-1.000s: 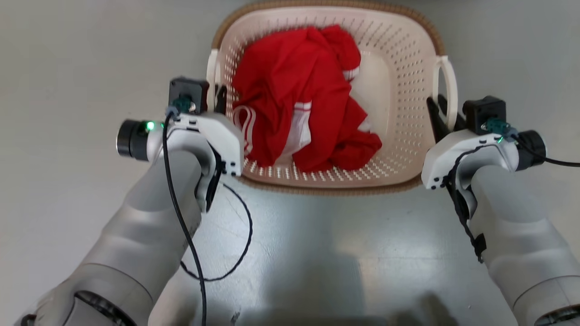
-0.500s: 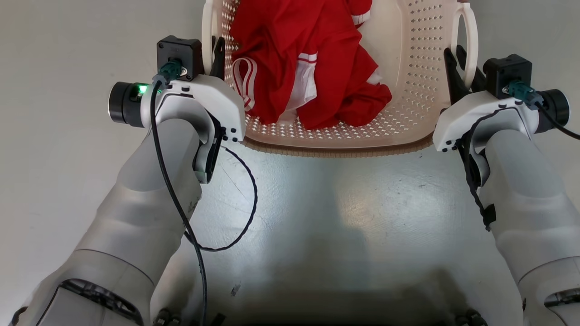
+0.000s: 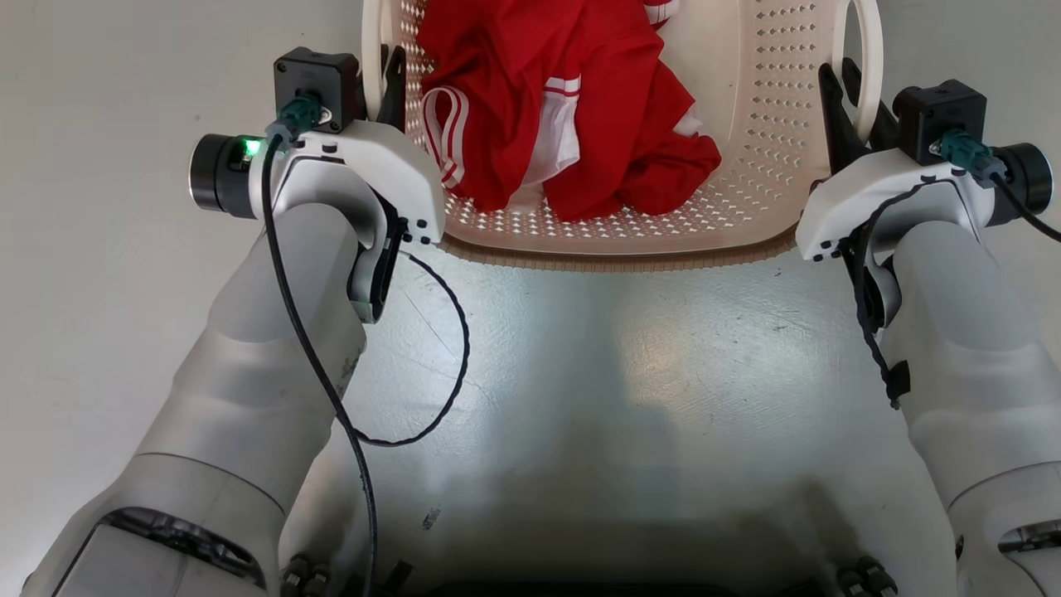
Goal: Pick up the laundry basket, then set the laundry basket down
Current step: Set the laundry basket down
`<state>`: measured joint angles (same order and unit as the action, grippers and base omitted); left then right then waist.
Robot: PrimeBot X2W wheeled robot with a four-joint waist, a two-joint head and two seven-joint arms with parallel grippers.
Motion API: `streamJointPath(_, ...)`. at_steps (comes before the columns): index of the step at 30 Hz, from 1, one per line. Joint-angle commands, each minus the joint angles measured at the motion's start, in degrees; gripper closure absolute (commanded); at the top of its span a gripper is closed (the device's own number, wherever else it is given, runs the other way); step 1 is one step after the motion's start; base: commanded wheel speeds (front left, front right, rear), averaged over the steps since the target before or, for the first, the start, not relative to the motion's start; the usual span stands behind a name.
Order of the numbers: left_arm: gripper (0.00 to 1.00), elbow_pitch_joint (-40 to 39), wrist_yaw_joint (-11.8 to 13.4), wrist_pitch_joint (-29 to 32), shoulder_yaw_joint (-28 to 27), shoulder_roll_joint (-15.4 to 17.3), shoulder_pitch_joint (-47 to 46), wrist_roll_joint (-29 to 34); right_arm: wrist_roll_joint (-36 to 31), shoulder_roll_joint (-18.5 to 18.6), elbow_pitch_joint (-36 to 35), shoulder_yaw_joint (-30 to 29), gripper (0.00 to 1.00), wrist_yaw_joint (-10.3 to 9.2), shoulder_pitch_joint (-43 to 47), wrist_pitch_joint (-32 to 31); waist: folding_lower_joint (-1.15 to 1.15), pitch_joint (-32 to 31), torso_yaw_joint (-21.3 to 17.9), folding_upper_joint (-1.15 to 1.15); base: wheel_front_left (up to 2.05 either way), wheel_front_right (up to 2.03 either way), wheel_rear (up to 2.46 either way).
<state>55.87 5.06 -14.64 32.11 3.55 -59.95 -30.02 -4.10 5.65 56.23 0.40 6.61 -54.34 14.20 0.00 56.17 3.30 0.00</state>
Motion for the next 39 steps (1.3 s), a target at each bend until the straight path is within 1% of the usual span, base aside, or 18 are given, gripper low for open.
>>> streamJointPath(1, 1.0, -1.25, -1.4, -0.36, -0.55, -0.53, -0.57, 1.48, -1.45, -2.78, -0.54, 2.15, 1.0, 0.88, 1.66, 0.8, 0.0, 0.05, -0.06, 0.0, 0.0, 0.0, 0.0)
streamJointPath(8, 1.0, -0.42, -2.18, -0.36, -1.85, -0.64, -0.12, 3.0, -1.0, -2.78, -0.15, 2.33, 1.0, 0.88, 1.63, 0.8, 0.0, -0.04, -0.35, 0.0, 0.0, 0.0, 0.0)
streamJointPath(13, 1.0, -0.23, -2.61, -0.36, -1.95, -0.66, 0.13, 2.93, -1.02, -2.78, -0.01, 2.29, 1.0, 0.88, 1.94, 0.8, 0.0, -0.32, -0.61, 0.0, 0.0, 0.0, 0.0)
streamJointPath(14, 0.82, -0.07, -2.64, -0.36, -1.96, -0.66, 0.15, 2.74, -1.11, -2.78, 0.02, 2.09, 0.7, 0.88, 1.95, 0.8, 0.0, -0.34, -0.65, 0.0, 0.0, 0.0, 0.0)
streamJointPath(15, 0.27, 0.07, -2.61, -0.36, -1.95, -0.66, 0.13, 2.56, -1.22, -2.78, -0.13, 1.8, 0.22, 0.88, 1.96, 0.8, 0.0, -0.35, -0.67, 0.0, 0.0, 0.0, 0.0)
streamJointPath(16, 0.0, 0.29, -2.52, -0.36, -1.87, -0.66, 0.1, 2.43, -1.39, -2.78, -0.24, 1.54, 0.0, 0.88, 2.01, 0.8, 0.0, -0.37, -0.66, 0.0, 0.0, 0.0, 0.0)
streamJointPath(25, 0.0, 1.11, -1.93, -0.36, -1.16, -0.67, 0.01, 1.11, -2.58, -2.78, -0.81, -0.18, 0.0, 0.88, 2.06, 0.8, 0.0, -0.65, -0.44, 0.0, 0.0, 0.0, 0.0)
streamJointPath(39, 0.0, 1.37, -1.43, -0.36, -1.26, -0.67, -0.45, 1.36, -2.59, -2.78, -1.82, -0.98, 0.0, 0.88, 2.45, 0.8, 0.0, -0.65, -0.54, 0.0, 0.0, 0.0, 0.0)
